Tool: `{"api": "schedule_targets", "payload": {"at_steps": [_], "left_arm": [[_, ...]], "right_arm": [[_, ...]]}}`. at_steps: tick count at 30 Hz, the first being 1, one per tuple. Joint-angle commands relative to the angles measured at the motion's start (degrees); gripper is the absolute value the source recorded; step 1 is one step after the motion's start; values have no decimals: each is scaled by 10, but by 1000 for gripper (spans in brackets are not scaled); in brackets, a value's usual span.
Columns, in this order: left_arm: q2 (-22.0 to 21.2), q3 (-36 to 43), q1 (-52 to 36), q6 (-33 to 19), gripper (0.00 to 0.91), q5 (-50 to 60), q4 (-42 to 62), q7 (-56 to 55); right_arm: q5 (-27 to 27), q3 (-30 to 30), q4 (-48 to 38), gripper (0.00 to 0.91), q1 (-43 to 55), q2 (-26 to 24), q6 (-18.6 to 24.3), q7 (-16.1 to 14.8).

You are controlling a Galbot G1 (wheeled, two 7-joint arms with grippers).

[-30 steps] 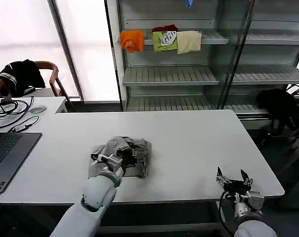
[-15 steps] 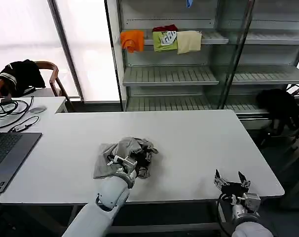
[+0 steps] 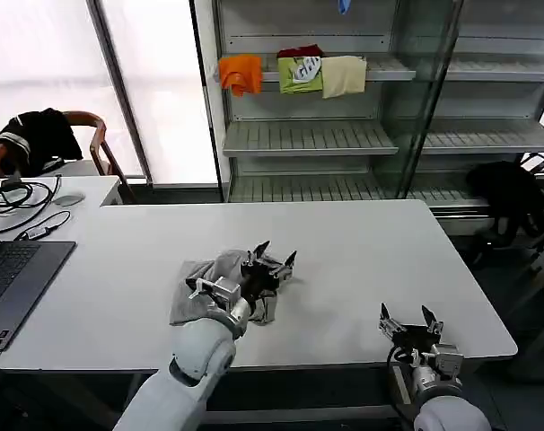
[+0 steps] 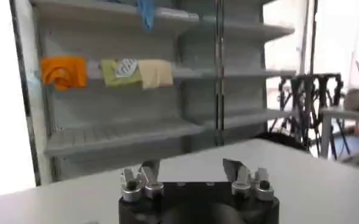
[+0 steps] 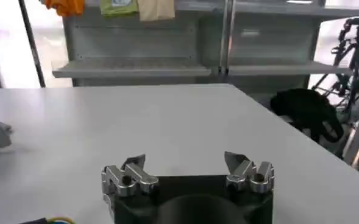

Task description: Fold and organize the clothes.

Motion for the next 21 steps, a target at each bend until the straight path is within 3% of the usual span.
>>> {"api": "schedule_targets", "payload": {"at_steps": [1, 9, 21], "left_arm": [[32, -80, 25, -9, 907, -65, -73, -33], [92, -192, 99, 26, 907, -83, -75, -64], [95, -253, 138, 32, 907, -106, -17, -61]], "right_arm": [[2, -24, -5, 907, 20, -8, 0, 0], [11, -41, -13, 907, 41, -15, 0, 1], [10, -46, 3, 907, 43, -26, -10, 1]]}}
